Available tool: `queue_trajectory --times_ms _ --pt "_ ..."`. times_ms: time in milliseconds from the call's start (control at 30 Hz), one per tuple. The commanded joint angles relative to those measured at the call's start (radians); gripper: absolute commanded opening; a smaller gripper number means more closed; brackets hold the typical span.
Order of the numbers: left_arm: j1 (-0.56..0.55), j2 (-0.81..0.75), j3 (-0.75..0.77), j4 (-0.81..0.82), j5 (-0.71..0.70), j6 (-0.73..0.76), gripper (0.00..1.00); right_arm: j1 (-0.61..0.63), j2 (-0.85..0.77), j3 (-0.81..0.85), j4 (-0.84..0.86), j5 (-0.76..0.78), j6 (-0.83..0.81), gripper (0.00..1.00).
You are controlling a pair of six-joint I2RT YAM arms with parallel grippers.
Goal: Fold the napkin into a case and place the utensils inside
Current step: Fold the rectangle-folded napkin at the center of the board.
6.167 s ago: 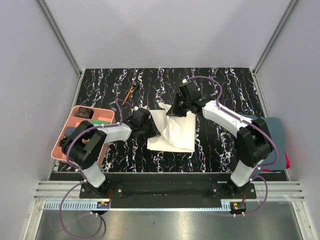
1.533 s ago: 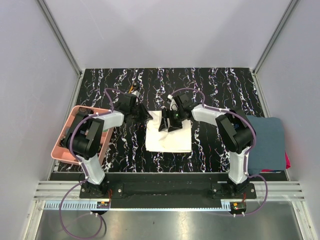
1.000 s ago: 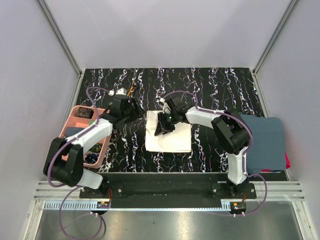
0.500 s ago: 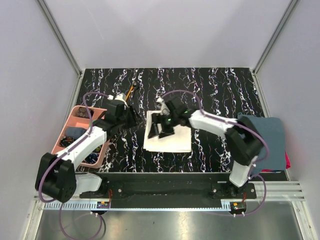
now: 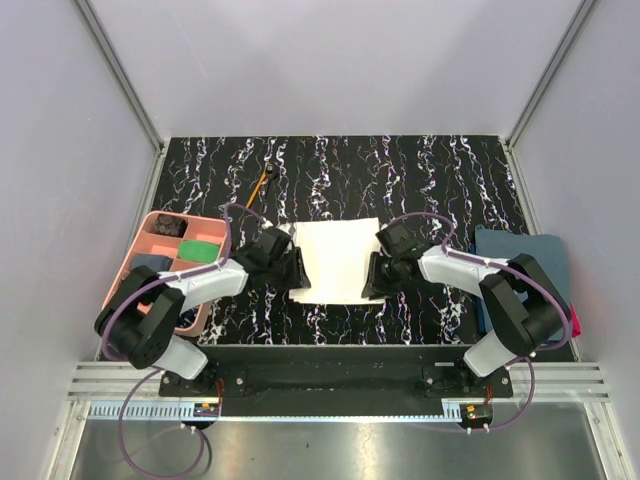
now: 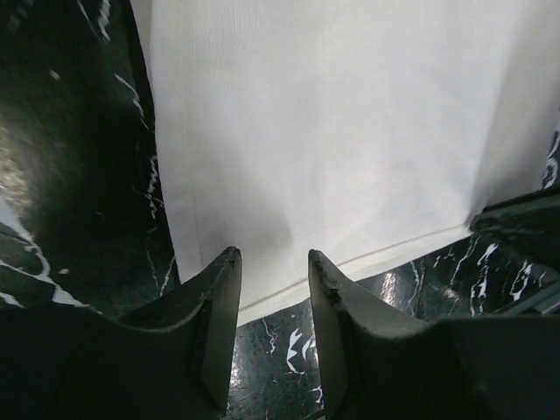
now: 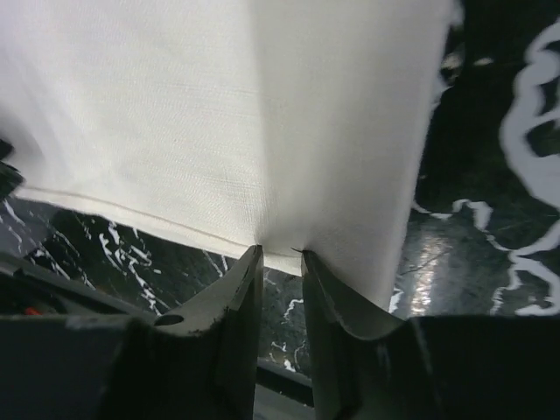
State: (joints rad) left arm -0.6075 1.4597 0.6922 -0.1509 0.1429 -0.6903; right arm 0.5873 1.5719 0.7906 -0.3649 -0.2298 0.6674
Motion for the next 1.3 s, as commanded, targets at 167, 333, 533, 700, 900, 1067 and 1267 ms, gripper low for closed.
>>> queue_trajectory --times_ms 167,333,533,700,900,1067,1267 --pt "-0.185 0.070 -0.074 0.086 -0.066 -0.089 0.38 -0.116 0.020 0.033 0.006 0.254 -0.049 0.37" --pt "-0.253 0.005 -0.085 0.070 -0.083 -0.107 0.38 -0.170 0.118 0.176 -0.058 0.326 -0.196 0.46" --pt "-0.247 -0.261 -0.011 -0.068 -0.193 -0.063 0.65 -0.173 0.067 0.280 -0.135 0.393 -0.264 0.65" --pt "-0.068 -0.326 0.038 -0.153 -0.188 -0.006 0.72 -0.173 0.069 0.295 -0.138 0.305 -0.246 0.70" --pt "0.139 -0.268 0.055 -0.122 -0.129 0.032 0.72 -0.179 0.068 0.289 -0.151 0.317 -0.255 0.73" --pt "0.195 -0.176 0.101 -0.087 -0.126 0.035 0.68 -0.185 0.071 0.251 -0.118 0.320 -0.250 0.61" --pt "0.215 -0.052 0.161 -0.049 -0.132 0.035 0.55 -0.210 0.145 0.256 -0.080 0.356 -0.262 0.40"
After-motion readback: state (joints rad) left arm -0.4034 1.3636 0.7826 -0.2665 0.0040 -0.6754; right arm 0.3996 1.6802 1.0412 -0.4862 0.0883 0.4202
